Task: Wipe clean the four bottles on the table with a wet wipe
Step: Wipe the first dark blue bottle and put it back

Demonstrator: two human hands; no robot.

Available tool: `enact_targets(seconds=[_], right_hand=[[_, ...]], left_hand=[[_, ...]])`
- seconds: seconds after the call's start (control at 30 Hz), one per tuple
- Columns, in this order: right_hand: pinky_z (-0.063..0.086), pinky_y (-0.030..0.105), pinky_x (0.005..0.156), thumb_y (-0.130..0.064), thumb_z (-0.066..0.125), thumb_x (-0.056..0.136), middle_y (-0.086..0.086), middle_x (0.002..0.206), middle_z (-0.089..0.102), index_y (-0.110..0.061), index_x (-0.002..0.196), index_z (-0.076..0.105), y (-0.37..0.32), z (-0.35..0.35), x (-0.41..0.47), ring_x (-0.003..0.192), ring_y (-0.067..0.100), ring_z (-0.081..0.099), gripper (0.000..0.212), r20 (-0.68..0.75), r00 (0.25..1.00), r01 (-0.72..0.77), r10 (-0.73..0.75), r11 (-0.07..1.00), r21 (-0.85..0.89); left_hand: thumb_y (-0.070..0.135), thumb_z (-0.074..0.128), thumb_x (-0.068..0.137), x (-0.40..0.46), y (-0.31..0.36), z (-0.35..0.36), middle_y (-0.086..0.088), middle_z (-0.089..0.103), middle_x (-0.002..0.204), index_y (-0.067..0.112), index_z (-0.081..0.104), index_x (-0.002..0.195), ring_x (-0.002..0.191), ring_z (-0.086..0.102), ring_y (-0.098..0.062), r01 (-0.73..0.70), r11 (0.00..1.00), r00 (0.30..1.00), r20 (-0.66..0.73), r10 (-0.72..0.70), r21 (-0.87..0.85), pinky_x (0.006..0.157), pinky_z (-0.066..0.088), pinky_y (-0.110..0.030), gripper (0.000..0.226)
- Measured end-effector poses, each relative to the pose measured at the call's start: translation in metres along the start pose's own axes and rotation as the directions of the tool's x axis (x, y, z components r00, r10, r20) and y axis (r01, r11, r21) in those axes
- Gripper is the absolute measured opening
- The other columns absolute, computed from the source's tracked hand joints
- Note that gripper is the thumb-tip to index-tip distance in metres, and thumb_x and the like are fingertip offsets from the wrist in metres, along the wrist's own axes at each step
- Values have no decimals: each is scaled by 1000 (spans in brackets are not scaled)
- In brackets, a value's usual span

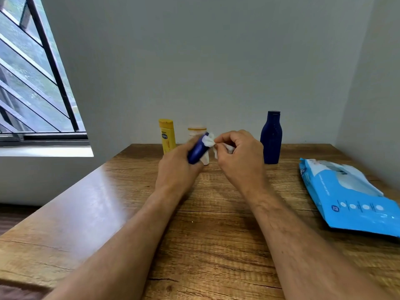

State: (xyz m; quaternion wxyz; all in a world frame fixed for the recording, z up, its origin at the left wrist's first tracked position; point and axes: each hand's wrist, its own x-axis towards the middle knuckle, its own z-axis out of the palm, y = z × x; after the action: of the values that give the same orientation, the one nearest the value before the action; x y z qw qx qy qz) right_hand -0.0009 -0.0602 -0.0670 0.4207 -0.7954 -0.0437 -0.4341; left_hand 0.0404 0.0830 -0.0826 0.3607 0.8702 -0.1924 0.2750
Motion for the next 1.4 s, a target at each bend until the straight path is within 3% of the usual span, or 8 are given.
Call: enact_targets(seconds=[0.13, 0.27, 0.53, 0.63, 0.77, 1.07, 1.23, 1.4], right_hand=[[51, 8, 67, -19, 71, 89, -10, 94, 68, -22, 95, 72, 1, -2, 5, 84, -2, 65, 6, -88, 982, -149, 170, 968, 200], [51, 9, 68, -23, 71, 89, -12, 92, 70, -23, 97, 72, -2, -2, 4, 85, -2, 65, 8, -18, 979, -187, 203, 931, 314], [60, 33, 79, -21, 70, 90, -13, 89, 70, -25, 95, 71, 2, 3, 5, 85, 4, 67, 7, 17, 952, -292, 304, 896, 335], [61, 40, 80, -21, 72, 89, -11, 87, 71, -25, 93, 72, 4, 0, 8, 85, 8, 68, 5, -16, 942, -311, 336, 888, 339], [57, 26, 70, -21, 73, 88, -8, 84, 71, -22, 93, 73, 0, -5, 7, 74, 6, 64, 5, 50, 959, -273, 278, 867, 416], [49, 12, 53, -15, 72, 89, 1, 90, 71, -15, 97, 72, -4, -6, 4, 67, 1, 64, 9, 136, 948, -318, 288, 836, 448], [55, 15, 74, -20, 73, 88, -12, 97, 72, -25, 103, 76, -3, -2, 2, 88, -1, 67, 16, 225, 958, -247, 178, 911, 331], [48, 3, 72, -14, 76, 84, -14, 98, 73, -25, 93, 79, -5, -2, -4, 91, -12, 63, 14, 401, 914, -129, 58, 980, 153]], left_hand=[[22, 79, 84, 5, 1, -8, 10, 66, 109, 28, 51, 143, 93, 65, -9, 273, 817, 962, 144, -232, -507, 90, 56, -32, 66], [15, 73, 89, 2, 4, -5, -3, 72, 117, 25, 45, 137, 99, 72, -20, 353, 607, 935, 293, -200, -712, 82, 60, -37, 57], [20, 48, 105, -4, 13, -3, -9, 68, 102, 27, 52, 127, 68, 66, -19, 385, 613, 896, 439, -69, -689, 59, 57, -30, 24], [39, 56, 95, -5, 7, 0, -11, 60, 91, 20, 47, 126, 60, 57, -18, 372, 573, 902, 429, -40, -730, 50, 51, -29, 38], [36, 72, 79, -4, 8, 1, -4, 56, 83, 21, 33, 128, 56, 51, -16, 427, 481, 887, 458, -58, -766, 45, 46, -27, 64], [40, 43, 102, -6, 16, -7, -7, 74, 85, 11, 62, 112, 70, 64, -17, 480, 442, 871, 470, -142, -758, 66, 53, -32, 35], [37, 44, 105, -2, 18, -1, -5, 73, 83, 14, 64, 106, 74, 65, -17, 475, 339, 875, 393, -284, -812, 69, 53, -33, 31], [40, 46, 103, 6, 11, -2, -15, 74, 96, 7, 62, 115, 79, 71, -25, 497, 182, 819, 388, -423, -849, 75, 60, -40, 39]])
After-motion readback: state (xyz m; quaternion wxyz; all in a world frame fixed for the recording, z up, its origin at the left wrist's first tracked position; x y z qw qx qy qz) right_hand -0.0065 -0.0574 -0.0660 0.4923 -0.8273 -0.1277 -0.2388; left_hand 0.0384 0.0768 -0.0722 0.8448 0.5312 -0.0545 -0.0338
